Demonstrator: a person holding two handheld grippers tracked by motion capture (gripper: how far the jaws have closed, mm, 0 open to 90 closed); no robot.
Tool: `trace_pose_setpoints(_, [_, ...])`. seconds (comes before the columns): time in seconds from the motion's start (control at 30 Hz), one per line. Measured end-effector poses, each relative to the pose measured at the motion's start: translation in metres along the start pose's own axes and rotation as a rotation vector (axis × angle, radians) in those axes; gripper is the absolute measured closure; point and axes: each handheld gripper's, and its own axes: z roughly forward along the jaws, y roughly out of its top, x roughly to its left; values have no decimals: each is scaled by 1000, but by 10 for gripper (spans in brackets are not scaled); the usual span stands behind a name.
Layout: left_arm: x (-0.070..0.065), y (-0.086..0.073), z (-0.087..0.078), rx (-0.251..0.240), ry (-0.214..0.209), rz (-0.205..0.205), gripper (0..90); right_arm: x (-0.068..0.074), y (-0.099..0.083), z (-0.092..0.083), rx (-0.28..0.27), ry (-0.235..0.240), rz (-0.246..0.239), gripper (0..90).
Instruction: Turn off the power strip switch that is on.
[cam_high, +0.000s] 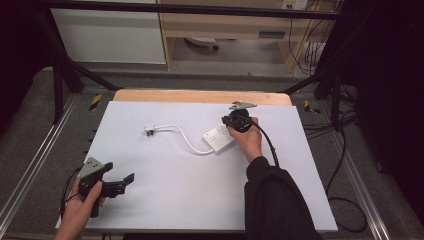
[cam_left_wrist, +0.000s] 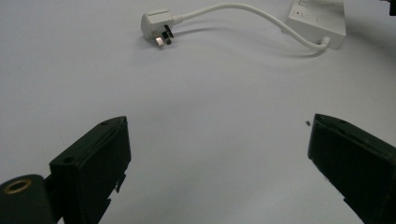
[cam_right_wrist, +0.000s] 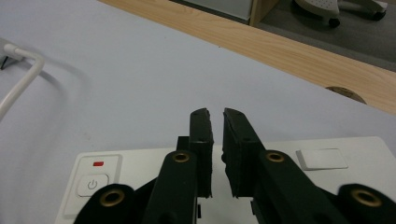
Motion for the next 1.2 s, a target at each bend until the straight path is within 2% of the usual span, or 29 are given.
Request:
trace_pose_setpoints(0.13, [0,0,0,2,1,0,57,-3,3,-6,-4,2,12,721])
trace_pose_setpoints(0.3, [0,0,-1,3,1,-2,58,-9,6,-12,-6,-6,68,439])
trace_pose_setpoints(0.37, [1,-1,-1,3,3,-2,58,-11,7,-14,-4,-15,74,339])
trace_pose_setpoints(0.43, [1,-1,-1,3,3,-2,57,-13,8,-17,-2,-36,75,254])
trace_pose_setpoints(0.57, [1,-1,-1,3,3,-2,57,-17,10,-24,-4,-29,112,113])
trace_pose_setpoints(0.67, [1,-1,-2,0,5,-3,58,-20,11,-30,-1,-29,114,62])
trace_pose_setpoints(0.8, [1,-1,-2,0,5,-4,58,-23,13,-40,-2,-28,115,38])
trace_pose_setpoints(1.2, [1,-2,-3,3,7,-6,57,-33,8,-78,-36,-33,116,42])
